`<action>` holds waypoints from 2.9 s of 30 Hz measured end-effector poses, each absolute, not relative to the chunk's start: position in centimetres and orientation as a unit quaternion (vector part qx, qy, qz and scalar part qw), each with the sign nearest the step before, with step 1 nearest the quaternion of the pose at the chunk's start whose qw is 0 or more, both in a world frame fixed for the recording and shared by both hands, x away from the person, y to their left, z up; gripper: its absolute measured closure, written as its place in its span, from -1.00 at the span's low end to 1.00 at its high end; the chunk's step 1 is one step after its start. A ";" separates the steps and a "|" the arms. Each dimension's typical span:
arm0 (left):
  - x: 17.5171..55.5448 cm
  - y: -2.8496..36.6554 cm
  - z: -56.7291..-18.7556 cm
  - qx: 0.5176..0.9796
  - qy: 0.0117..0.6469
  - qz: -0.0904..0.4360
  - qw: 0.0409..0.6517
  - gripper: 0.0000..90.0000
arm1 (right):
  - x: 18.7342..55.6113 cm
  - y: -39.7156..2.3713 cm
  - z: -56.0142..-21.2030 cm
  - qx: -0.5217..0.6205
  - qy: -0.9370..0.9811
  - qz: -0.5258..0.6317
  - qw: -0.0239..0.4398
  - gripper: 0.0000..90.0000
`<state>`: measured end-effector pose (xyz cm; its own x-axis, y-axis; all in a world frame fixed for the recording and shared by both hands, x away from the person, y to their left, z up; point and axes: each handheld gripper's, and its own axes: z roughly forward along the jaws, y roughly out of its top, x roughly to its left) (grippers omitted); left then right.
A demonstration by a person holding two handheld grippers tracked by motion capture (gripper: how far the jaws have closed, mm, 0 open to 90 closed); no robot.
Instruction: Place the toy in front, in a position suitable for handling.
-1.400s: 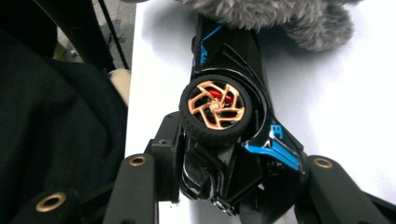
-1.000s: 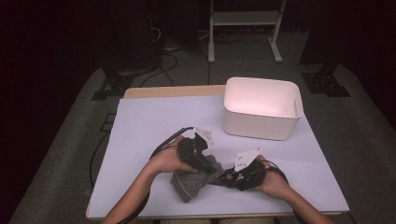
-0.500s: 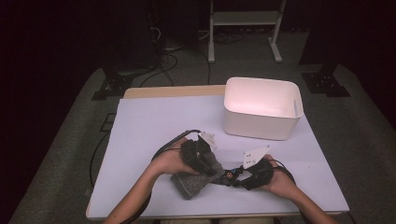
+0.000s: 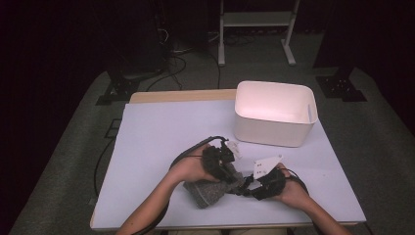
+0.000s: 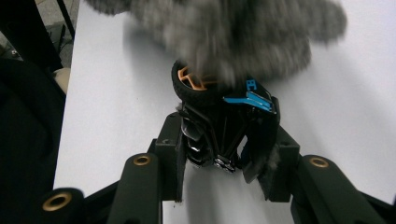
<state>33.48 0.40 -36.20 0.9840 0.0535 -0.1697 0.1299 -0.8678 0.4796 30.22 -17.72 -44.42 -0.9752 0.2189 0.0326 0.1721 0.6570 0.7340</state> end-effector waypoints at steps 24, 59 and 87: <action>34.1 3.7 -36.3 0.960 0.085 -0.073 0.255 0.83 | 30.3 -17.7 -44.6 0.107 0.907 0.405 0.027 0.27; 34.0 9.7 -36.6 0.945 0.124 -0.074 0.294 0.82 | 30.7 -17.9 -44.7 0.112 0.905 0.410 0.015 0.27; 34.2 12.0 -37.5 0.929 0.143 -0.084 0.332 0.81 | 31.8 -14.8 -42.0 0.054 0.941 0.333 0.037 0.26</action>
<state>34.16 11.97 -37.46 0.9451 0.2097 -0.2507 0.3212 -0.7384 0.5930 31.83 -14.84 -41.99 -0.9913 0.1271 -0.0341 0.0774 0.7726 0.6301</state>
